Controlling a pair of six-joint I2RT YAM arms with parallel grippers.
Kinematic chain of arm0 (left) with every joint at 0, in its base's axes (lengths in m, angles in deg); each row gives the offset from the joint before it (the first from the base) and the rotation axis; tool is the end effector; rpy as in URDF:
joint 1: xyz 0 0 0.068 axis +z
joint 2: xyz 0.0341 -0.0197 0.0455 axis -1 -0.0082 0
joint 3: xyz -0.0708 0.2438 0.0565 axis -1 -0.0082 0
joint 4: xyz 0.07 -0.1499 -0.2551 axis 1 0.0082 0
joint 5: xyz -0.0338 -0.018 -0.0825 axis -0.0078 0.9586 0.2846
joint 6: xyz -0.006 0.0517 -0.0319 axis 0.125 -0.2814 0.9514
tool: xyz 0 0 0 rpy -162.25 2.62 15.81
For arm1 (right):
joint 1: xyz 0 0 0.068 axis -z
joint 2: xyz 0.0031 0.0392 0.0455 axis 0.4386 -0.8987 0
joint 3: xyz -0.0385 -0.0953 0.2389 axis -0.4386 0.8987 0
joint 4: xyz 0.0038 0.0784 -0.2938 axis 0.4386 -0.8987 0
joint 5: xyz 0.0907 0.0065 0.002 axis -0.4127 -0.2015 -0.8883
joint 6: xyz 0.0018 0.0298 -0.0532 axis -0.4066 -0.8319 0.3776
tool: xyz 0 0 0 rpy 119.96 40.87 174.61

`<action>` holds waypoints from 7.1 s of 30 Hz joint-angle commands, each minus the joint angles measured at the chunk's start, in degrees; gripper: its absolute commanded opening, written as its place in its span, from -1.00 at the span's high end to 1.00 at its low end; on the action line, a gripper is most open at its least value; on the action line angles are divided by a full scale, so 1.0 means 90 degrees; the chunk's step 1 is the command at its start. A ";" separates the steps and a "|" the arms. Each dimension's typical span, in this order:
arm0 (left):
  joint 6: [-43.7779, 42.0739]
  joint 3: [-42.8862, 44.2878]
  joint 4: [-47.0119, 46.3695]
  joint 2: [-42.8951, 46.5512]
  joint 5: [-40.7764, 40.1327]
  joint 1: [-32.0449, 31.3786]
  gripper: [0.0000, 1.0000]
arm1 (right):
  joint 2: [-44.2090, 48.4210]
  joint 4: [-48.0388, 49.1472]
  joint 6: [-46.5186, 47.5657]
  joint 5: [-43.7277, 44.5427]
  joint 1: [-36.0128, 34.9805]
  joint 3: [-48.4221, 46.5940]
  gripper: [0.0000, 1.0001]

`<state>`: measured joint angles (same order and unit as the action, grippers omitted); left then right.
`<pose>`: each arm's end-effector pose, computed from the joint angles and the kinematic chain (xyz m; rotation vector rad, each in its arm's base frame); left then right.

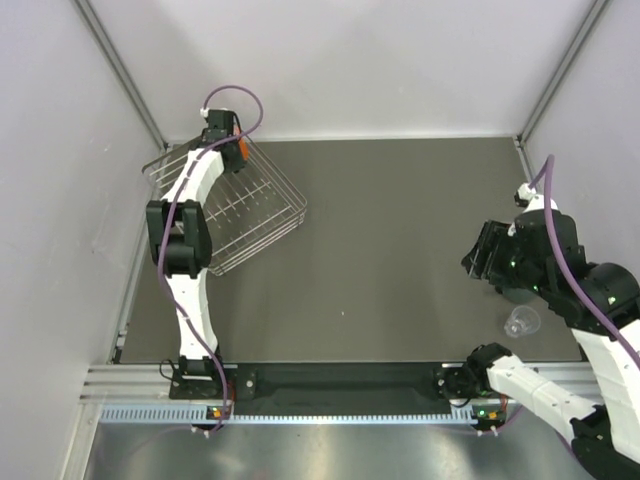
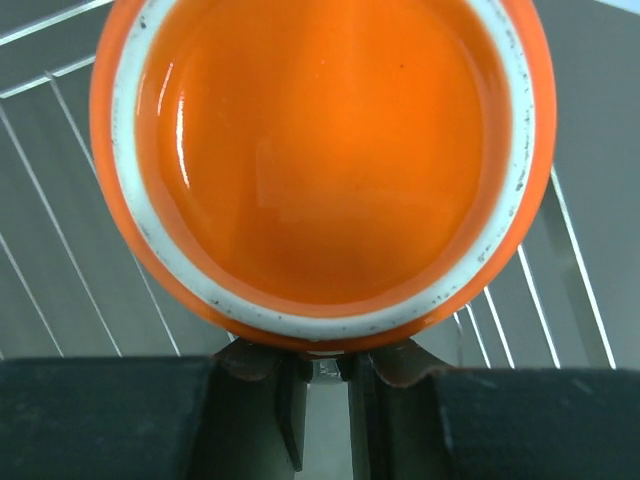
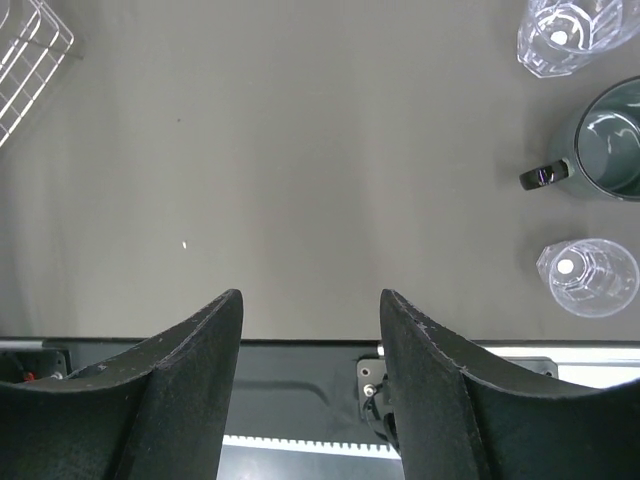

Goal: Load the cups into the dish rack

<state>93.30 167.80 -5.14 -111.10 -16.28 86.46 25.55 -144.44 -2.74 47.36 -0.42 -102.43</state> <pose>0.5407 -0.0217 0.2230 -0.3657 2.3094 0.0140 0.1315 0.0542 0.4247 0.2100 2.3162 0.2533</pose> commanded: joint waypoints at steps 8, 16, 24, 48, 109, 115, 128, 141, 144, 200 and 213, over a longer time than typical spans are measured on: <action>-0.0096 0.0862 -0.0235 -0.0301 -0.0448 0.0146 1.00 | 0.0396 -0.0508 -0.0615 0.0292 0.0017 -0.0046 -0.15; -0.0037 0.1106 -0.0157 -0.0545 -0.0370 0.0195 1.00 | 0.0503 -0.0576 -0.0820 0.0330 0.0017 0.0022 -0.15; 0.0216 0.1369 0.0086 -0.0887 -0.0565 0.0195 1.00 | 0.0474 -0.0606 -0.0801 0.0370 0.0017 -0.0046 -0.16; 0.0363 0.1555 0.0273 -0.1200 -0.0449 0.0263 0.19 | 0.0338 -0.0596 -0.0801 0.0399 0.0008 -0.0124 -0.17; 0.0979 -0.4373 0.1591 0.8643 0.4181 -0.0889 -0.36 | -0.2562 0.0966 -0.2724 -0.0079 0.4762 -0.0027 0.06; 0.0266 -0.4314 0.1874 0.8877 0.3713 -0.1289 -0.44 | -0.3098 0.0879 -0.2647 -0.0333 0.5905 0.0071 0.06; -0.0428 -0.4412 0.2079 0.8811 0.2774 -0.1778 -0.53 | -0.3998 0.0693 -0.4355 -0.0509 0.6697 0.0364 0.05; -0.0701 -0.4139 0.2138 0.8215 0.2540 -0.2061 -0.54 | -0.4038 0.0956 -0.5439 -0.0079 0.6687 0.0784 -0.02; -0.0711 -0.4021 0.2158 0.8088 0.2481 -0.2081 -0.54 | -0.4096 0.1132 -0.5576 -0.0069 0.6678 0.0949 -0.02; -0.0770 -0.3601 0.2353 0.7482 0.2735 -0.2081 -0.54 | -0.5473 0.2265 -0.5684 -0.0177 0.6336 0.1223 0.03; -0.0555 -0.3435 0.2392 0.7570 0.2774 -0.2090 -0.53 | -0.5112 0.2159 -0.5459 -0.0206 0.6238 0.1234 1.00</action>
<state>87.97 134.21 16.32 -43.86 8.28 67.99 -23.54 -123.74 -52.95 45.22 56.17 -89.93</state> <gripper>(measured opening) 0.766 0.122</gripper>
